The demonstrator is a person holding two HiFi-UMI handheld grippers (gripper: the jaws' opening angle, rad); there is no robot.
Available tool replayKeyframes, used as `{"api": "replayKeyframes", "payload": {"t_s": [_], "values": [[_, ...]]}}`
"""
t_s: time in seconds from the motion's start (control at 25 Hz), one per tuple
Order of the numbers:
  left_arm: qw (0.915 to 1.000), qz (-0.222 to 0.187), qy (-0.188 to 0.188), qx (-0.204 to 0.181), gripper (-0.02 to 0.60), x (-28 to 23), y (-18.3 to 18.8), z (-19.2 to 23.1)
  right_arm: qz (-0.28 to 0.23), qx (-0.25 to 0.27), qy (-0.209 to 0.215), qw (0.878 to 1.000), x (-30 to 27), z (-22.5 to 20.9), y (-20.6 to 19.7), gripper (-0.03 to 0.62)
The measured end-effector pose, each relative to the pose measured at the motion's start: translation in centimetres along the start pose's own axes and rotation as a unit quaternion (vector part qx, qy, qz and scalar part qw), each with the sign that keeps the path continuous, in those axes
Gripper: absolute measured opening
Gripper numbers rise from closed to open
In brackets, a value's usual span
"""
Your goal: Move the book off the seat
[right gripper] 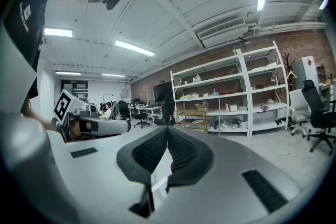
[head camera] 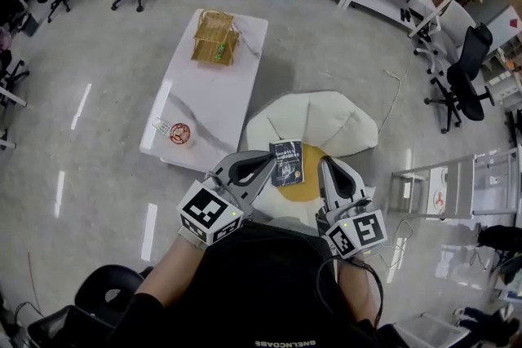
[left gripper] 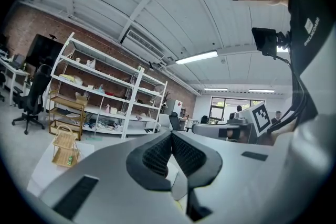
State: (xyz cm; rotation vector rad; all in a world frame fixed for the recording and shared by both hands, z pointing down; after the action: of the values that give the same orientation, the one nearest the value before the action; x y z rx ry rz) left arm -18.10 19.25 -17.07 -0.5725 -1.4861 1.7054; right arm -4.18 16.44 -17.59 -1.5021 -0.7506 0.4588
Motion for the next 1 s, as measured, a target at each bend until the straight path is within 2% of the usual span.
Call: {"api": "replayKeyframes", "payload": {"t_s": [0.28, 0.6, 1.0], "values": [[0.9994, 0.002, 0.03, 0.015, 0.005, -0.4, -1.0, -0.5, 0.008, -0.008, 0.017, 1.0, 0.4, -1.1, -0.5, 0.011], [0.9991, 0.009, 0.04, 0.014, 0.006, -1.5, -2.0, -0.8, 0.014, -0.013, 0.024, 1.0, 0.5, -2.7, -1.2, 0.011], [0.9974, 0.044, 0.053, 0.019, 0.006, -3.0, -4.1, -0.3, 0.035, -0.032, 0.031, 0.998, 0.4, -4.5, -3.1, 0.011]]}}
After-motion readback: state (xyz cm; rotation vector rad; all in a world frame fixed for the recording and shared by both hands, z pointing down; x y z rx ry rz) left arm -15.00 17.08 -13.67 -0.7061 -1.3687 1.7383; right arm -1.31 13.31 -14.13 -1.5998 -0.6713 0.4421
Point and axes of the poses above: the fingertips, and each gripper's own axes: x backward along the fingers, z to its left, y out of its top, the point moved 3 cm from there along x, backward along the fingers, and after that the axes turned 13 degrees about -z, right-handed, at the moved point
